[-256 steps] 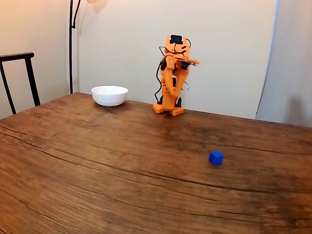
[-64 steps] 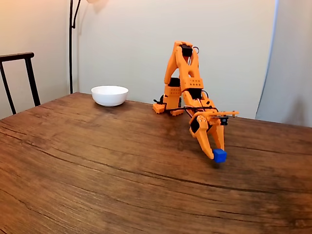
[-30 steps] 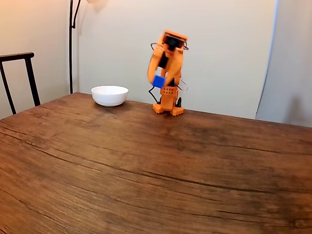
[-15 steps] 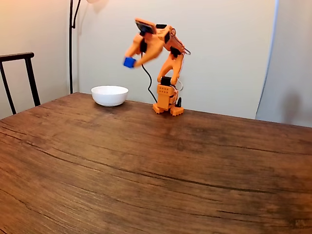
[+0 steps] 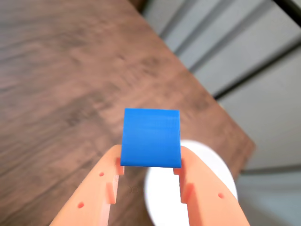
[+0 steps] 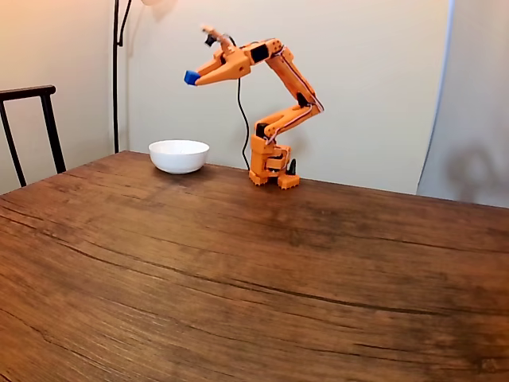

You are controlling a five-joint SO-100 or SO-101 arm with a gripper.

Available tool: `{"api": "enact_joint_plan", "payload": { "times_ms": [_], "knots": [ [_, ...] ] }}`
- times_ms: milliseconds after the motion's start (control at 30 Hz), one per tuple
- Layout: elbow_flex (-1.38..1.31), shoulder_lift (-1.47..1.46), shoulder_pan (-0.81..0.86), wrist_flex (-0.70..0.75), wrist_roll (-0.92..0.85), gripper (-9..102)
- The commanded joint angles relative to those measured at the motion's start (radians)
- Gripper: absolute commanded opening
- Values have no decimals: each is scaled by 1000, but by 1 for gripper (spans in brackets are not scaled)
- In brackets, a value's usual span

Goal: Grasp the cube and drop it in the bowl

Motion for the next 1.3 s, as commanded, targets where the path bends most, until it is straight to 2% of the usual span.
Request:
{"api": "enact_joint_plan", "payload": {
  "times_ms": [0, 333, 533, 733, 933, 1100, 1267],
  "knots": [
    [32, 23, 107, 3, 12, 3],
    [301, 18, 456, -46, 51, 3],
    [446, 17, 569, -140, 132, 3],
    [614, 17, 597, -279, 143, 4],
    [701, 15, 634, -354, 143, 5],
    [706, -12, 644, -357, 143, 22],
    [647, -114, 630, -359, 143, 25]
  ]
}}
